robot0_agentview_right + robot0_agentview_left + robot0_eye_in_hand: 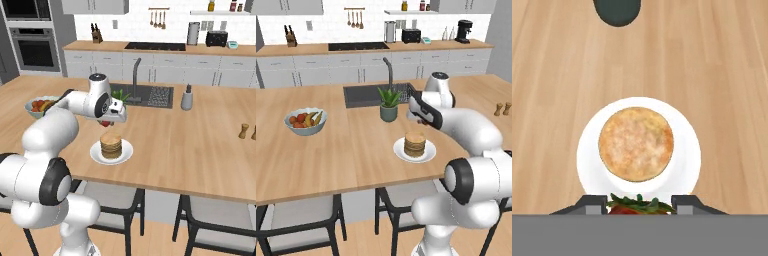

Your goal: Take the strawberry from the fridge and place it on top of the pancake, located on the dining counter.

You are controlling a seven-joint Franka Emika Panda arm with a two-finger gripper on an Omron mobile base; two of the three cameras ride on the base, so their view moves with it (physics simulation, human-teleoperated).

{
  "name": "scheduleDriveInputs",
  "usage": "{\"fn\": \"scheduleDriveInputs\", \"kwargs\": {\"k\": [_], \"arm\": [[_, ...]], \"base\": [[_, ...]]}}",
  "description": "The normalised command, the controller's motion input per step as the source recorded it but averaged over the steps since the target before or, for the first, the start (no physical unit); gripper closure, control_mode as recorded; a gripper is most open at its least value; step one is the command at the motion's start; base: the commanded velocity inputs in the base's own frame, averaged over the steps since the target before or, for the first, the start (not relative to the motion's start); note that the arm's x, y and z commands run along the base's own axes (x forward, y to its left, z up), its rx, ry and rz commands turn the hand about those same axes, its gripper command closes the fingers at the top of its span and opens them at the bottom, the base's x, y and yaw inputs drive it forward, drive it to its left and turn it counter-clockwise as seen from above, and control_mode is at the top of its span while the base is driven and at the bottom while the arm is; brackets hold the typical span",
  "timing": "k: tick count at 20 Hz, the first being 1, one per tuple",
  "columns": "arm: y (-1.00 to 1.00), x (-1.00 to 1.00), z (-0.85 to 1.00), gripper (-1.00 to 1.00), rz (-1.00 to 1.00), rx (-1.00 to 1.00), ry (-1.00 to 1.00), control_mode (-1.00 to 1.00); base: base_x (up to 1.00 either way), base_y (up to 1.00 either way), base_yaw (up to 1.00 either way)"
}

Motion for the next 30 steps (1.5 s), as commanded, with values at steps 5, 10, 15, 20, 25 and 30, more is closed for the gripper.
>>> {"fn": "scheduleDriveInputs", "kwargs": {"k": [5,10,15,20,25,30], "arm": [[0.05,0.33,-0.29,1.0,0.01,0.01,0.01,-1.0],[0.0,-0.07,-0.24,1.0,0.0,0.0,0.08,-1.0],[0.02,-0.17,-0.32,1.0,0.0,0.0,0.01,-1.0],[0.0,0.0,-0.32,1.0,0.0,0.0,0.0,-1.0],[0.03,0.0,-0.26,1.0,0.0,0.0,0.01,-1.0],[0.0,0.19,-0.02,1.0,0.0,0.0,0.0,-1.0]], "base": [[0.0,0.0,0.0],[0.0,0.0,0.0],[0.0,0.0,0.0],[0.0,0.0,0.0],[0.0,0.0,0.0],[0.0,0.0,0.0]]}}
